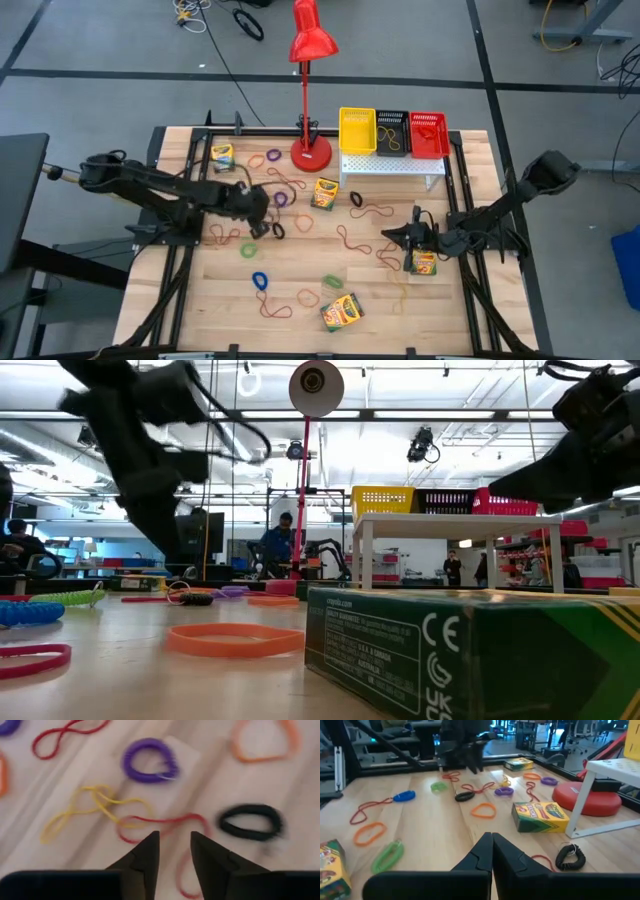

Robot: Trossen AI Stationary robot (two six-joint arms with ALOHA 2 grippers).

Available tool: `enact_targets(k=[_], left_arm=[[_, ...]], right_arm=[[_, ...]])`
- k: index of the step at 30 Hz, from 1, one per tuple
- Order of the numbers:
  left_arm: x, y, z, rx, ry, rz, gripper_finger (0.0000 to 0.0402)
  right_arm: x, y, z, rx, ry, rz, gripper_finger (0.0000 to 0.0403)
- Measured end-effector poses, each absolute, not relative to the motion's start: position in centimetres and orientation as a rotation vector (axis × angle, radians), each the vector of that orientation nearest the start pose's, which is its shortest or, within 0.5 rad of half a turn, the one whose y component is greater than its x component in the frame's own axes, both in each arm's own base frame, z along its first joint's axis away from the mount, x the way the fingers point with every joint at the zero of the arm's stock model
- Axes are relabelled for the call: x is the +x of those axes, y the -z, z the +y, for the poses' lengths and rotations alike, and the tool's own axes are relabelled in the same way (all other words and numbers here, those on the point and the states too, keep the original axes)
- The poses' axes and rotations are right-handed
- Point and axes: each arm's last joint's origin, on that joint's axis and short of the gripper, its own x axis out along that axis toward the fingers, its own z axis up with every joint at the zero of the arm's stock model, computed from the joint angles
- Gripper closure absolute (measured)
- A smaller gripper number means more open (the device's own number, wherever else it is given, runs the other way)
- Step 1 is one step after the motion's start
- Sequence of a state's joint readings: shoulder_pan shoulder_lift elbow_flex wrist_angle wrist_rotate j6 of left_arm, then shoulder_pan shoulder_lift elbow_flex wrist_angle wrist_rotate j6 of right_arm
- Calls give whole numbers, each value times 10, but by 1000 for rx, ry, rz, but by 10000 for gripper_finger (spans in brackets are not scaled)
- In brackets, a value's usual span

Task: Pick & Place Office Desk Supplies
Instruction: Put the red rubber band into the black bin on the shelf

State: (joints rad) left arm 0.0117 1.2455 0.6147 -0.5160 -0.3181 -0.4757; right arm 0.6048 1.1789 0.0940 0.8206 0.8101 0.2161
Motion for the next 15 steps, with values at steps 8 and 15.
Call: enact_targets(k=[8, 15], left_arm=[[205, -164, 68, -328, -607, 1065, 250], [205, -155, 85, -362, -553, 1095, 241]], right_arm=[[153, -138, 81, 40, 217, 163, 397], [153, -138, 81, 40, 215, 159, 397]])
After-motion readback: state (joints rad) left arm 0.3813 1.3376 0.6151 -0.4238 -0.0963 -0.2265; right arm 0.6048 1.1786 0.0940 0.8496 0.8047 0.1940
